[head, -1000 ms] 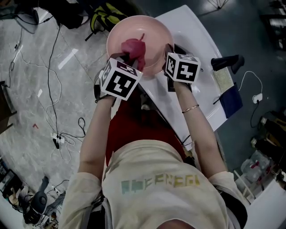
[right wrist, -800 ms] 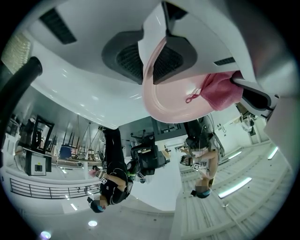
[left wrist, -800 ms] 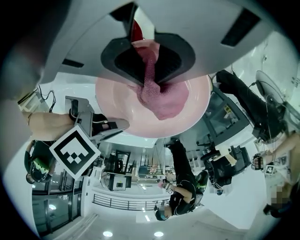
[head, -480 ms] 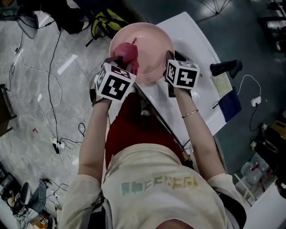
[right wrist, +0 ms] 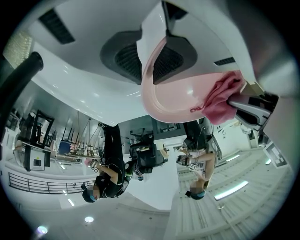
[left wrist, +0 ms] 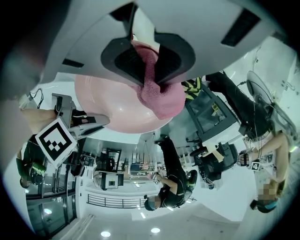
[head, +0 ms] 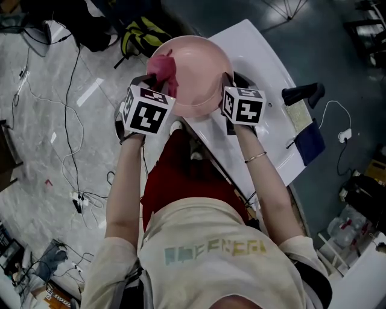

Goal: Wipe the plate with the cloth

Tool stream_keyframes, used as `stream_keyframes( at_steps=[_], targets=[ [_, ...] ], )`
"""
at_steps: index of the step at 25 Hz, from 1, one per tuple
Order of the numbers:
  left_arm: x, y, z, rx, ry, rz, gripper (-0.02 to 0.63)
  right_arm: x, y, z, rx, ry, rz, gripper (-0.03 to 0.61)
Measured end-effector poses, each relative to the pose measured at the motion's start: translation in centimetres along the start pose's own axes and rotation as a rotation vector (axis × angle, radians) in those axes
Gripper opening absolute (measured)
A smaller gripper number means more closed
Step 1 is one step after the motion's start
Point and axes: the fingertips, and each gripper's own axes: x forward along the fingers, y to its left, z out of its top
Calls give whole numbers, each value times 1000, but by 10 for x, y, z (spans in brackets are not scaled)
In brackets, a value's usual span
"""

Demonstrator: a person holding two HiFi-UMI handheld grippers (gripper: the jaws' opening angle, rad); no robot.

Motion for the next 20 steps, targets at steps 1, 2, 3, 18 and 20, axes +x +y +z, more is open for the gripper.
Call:
stream_keyframes(
  at_steps=[1,2,3,18,20],
  targets=[
    [-1,3,2,-3,-10,7,67,0,0,1,-10,-3,-6,84],
    [-1,5,4,-6,-22,15,67,0,0,1,-20,-6,-13,84],
    [-2,8,7,-9,-35,22,67,1,0,2,-29,-10,-21,84],
    [-30,38,51,-96,-288,104,67,-6,-6,26,-57,-156,-80,84],
    [-37,39,58,-115,-338,102,67,-11,-7,30,-56,-182,-84,84]
  ],
)
